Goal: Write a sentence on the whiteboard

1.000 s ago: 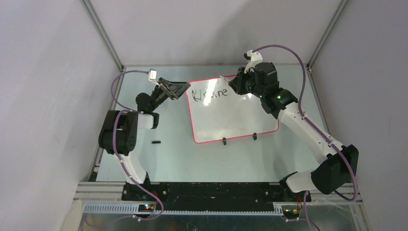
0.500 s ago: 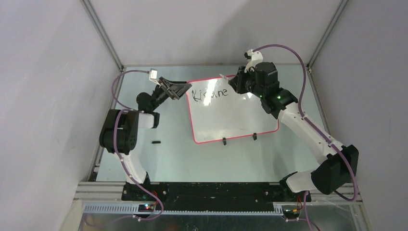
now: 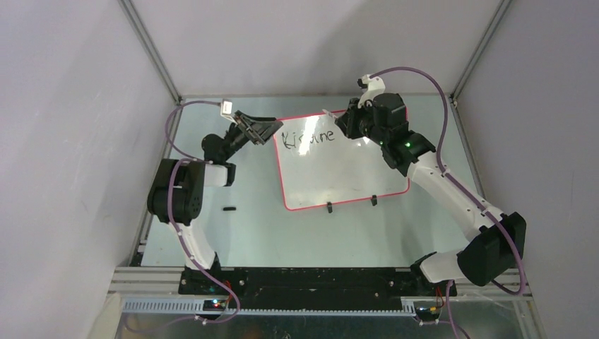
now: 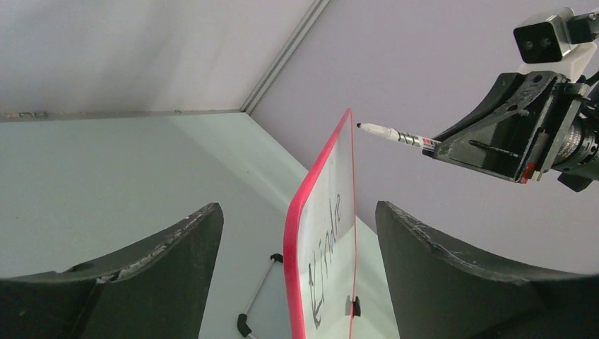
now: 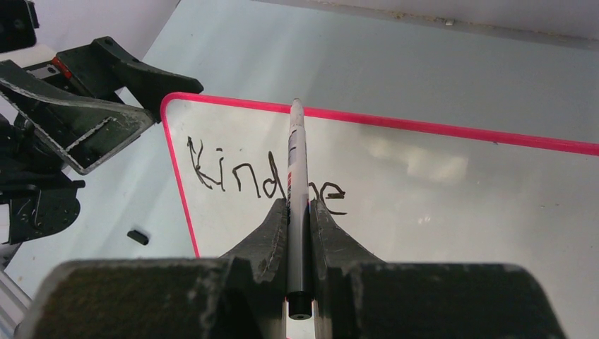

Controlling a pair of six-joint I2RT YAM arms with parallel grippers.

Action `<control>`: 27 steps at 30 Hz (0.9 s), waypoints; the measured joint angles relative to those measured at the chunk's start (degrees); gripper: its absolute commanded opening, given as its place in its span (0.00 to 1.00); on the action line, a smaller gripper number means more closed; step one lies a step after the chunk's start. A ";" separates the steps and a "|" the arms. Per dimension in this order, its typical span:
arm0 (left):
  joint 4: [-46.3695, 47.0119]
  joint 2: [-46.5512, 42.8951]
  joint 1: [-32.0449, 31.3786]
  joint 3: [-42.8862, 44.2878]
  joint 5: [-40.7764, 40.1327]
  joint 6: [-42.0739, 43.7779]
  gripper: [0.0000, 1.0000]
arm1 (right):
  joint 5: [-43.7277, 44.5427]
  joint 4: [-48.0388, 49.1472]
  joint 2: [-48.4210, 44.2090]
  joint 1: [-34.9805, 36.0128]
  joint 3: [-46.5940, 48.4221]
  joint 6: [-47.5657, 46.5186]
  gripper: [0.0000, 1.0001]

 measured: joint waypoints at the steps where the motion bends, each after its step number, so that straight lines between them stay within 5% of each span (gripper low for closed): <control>1: 0.00 0.07 -0.04 0.00 0.00 -0.02 0.81 | 0.02 0.15 0.00 0.07 0.00 0.00 0.00; 19: 0.33 1.99 -0.68 2.08 1.55 -0.17 0.62 | 1.20 1.42 -0.37 0.68 -2.23 -0.90 0.00; 27: 0.35 2.10 -0.72 2.16 1.70 -0.68 0.45 | 1.60 1.40 -0.50 0.74 -2.23 -0.94 0.00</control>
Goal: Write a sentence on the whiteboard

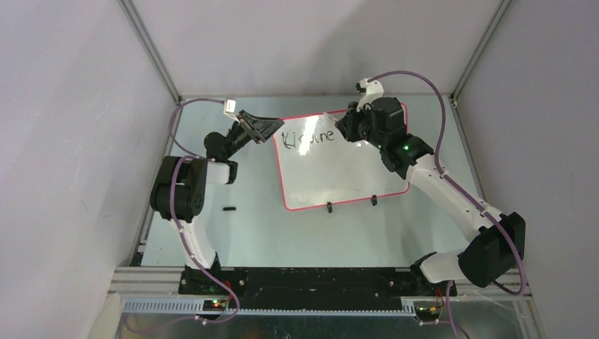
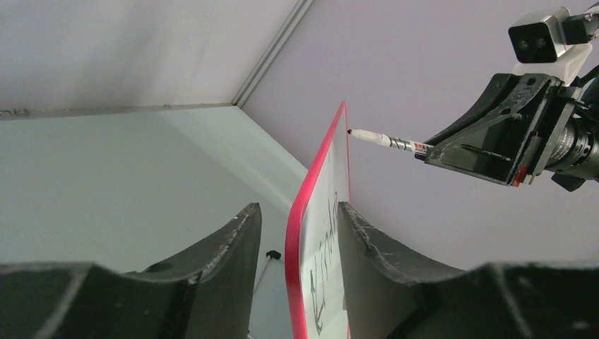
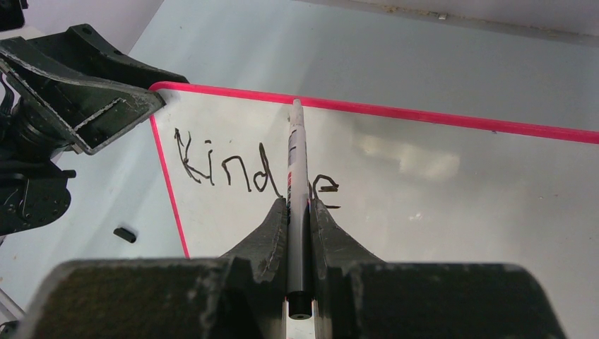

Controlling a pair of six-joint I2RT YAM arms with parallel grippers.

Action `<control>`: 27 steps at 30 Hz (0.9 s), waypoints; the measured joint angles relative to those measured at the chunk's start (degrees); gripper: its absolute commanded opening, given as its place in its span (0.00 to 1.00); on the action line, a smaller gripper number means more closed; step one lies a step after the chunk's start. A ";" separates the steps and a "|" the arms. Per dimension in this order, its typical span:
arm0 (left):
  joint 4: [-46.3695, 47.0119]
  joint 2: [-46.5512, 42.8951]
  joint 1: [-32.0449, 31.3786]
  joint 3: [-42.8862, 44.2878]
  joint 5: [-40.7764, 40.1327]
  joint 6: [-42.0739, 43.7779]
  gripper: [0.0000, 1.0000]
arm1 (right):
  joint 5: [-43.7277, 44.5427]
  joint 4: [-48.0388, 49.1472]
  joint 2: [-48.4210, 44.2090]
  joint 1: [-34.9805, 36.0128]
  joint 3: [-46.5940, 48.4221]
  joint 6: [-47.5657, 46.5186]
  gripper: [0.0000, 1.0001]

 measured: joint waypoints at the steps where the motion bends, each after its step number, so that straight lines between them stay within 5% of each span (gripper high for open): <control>1: 0.00 0.04 0.00 0.04 0.00 0.00 0.43 | 0.00 0.00 0.00 0.00 0.00 0.00 0.00; 20: 0.00 0.20 -0.02 0.07 0.83 -0.07 0.23 | 0.04 -0.04 -0.22 0.52 -0.02 -0.11 0.00; 27: 0.00 0.20 -0.02 0.07 0.94 -0.63 0.01 | 0.50 -0.04 -0.81 1.01 -0.02 -0.13 0.00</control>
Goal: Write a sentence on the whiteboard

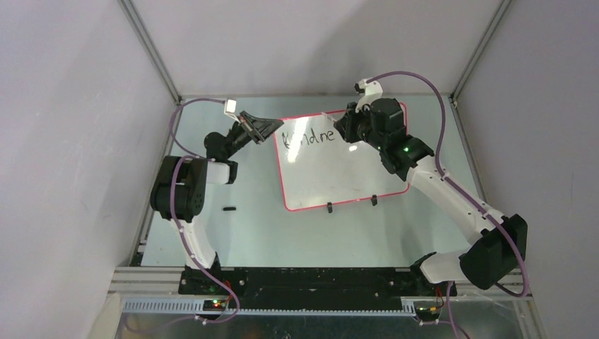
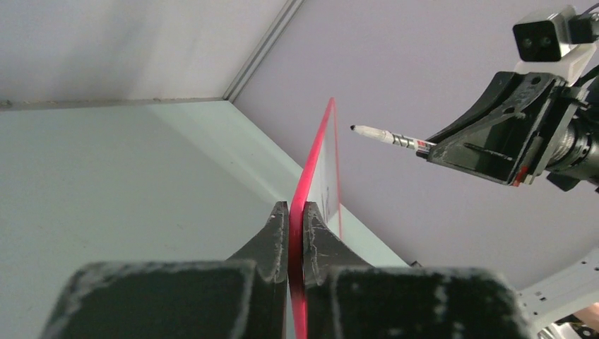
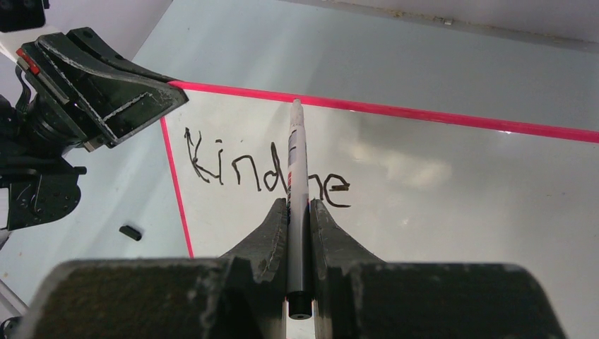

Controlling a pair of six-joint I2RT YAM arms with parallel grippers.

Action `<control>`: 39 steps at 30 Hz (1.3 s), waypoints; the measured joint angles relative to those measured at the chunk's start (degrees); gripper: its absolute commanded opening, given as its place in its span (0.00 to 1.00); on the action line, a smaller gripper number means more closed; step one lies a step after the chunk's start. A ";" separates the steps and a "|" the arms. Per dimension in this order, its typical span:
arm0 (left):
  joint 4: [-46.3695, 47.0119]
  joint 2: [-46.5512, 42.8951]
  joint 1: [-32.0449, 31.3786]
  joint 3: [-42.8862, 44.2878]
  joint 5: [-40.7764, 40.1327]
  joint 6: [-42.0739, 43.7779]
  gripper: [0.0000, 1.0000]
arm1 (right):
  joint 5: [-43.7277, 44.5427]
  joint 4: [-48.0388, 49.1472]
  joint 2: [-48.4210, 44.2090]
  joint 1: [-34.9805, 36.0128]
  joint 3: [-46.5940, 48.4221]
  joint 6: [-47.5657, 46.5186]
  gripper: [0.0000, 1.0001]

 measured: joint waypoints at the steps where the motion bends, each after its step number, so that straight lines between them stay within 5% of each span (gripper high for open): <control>1: 0.09 0.00 0.00 0.02 0.13 -0.55 0.00 | 0.00 0.00 0.00 0.04 0.00 0.00 0.00; 39: 0.15 0.00 0.00 0.42 0.74 -2.23 0.00 | 2.12 -0.02 0.00 0.85 0.00 -1.03 0.00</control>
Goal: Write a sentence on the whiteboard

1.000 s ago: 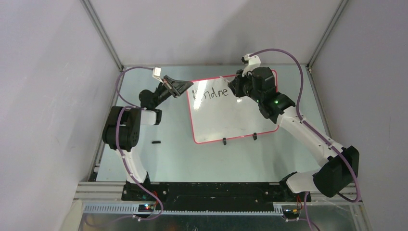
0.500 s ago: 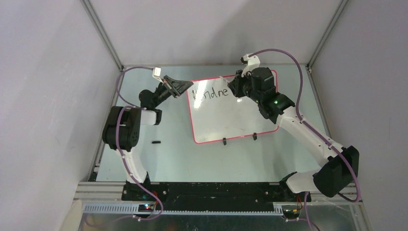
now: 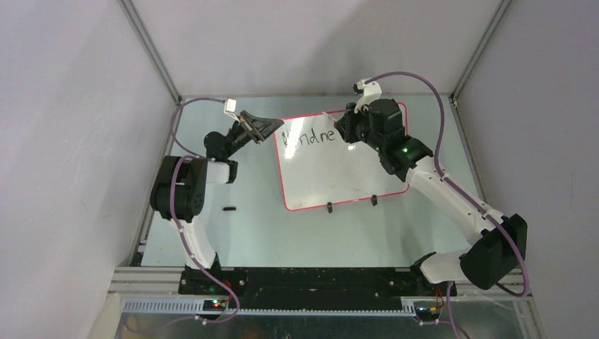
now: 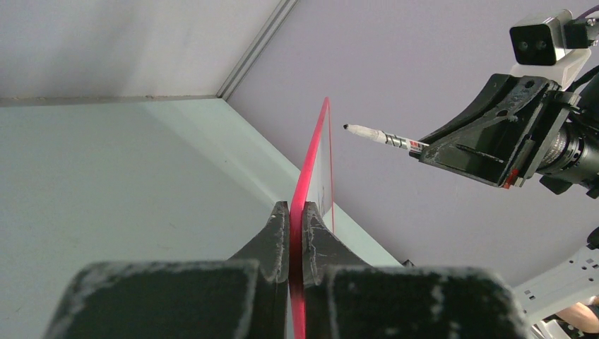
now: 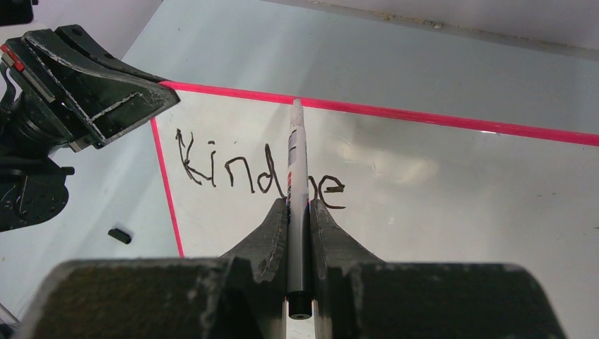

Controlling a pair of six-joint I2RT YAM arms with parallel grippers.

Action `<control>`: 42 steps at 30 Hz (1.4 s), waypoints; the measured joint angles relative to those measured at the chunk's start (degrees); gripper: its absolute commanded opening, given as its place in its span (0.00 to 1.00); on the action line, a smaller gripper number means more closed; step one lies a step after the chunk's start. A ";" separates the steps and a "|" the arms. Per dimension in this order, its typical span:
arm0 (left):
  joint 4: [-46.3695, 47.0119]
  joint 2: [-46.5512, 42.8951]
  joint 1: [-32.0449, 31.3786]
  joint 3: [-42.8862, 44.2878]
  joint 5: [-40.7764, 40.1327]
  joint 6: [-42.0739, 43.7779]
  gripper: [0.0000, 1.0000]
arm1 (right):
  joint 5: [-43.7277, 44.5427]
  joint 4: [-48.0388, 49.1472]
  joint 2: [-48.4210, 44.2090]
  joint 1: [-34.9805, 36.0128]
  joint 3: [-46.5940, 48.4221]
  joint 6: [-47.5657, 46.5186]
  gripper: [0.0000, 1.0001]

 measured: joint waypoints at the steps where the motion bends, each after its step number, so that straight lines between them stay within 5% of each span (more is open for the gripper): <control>1: 0.00 0.00 0.00 0.00 0.00 0.00 0.00 | 0.02 0.00 0.00 0.00 0.00 0.00 0.00; 42: 0.00 0.00 0.00 0.00 0.02 0.00 0.00 | -0.20 6.75 -1.29 0.68 -5.81 -0.46 0.00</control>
